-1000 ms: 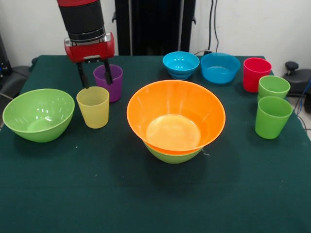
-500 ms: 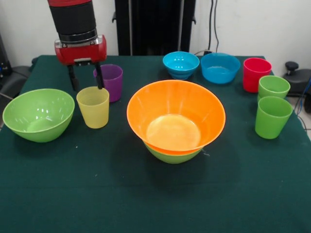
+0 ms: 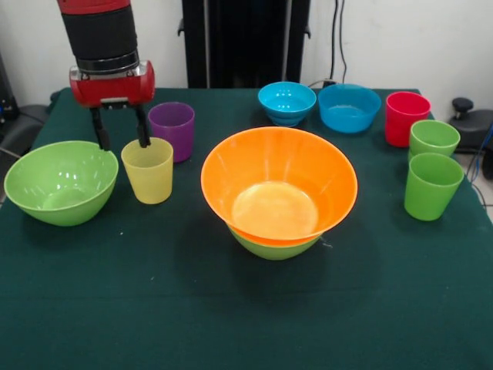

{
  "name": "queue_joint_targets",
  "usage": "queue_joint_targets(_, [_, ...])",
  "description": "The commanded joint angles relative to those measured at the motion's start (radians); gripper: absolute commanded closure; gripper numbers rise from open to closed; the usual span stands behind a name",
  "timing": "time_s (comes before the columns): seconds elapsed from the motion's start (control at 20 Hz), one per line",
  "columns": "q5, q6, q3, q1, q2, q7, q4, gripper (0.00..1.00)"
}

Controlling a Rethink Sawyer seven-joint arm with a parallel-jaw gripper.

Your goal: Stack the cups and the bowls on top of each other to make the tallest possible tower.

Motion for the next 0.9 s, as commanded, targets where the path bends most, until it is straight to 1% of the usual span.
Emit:
queue_joint_targets(0.05, [-0.058, 0.115, 0.009, 0.045, 0.081, -0.320, -0.136, 0.00])
queue_joint_targets(0.35, [-0.075, 0.107, 0.004, 0.056, 0.115, -0.316, -0.172, 0.00])
queue_joint_targets(0.6, [-0.094, 0.086, -0.006, 0.062, 0.164, -0.320, -0.216, 0.00])
queue_joint_targets(0.9, [-0.095, 0.082, -0.007, 0.049, 0.163, -0.334, -0.212, 0.00])
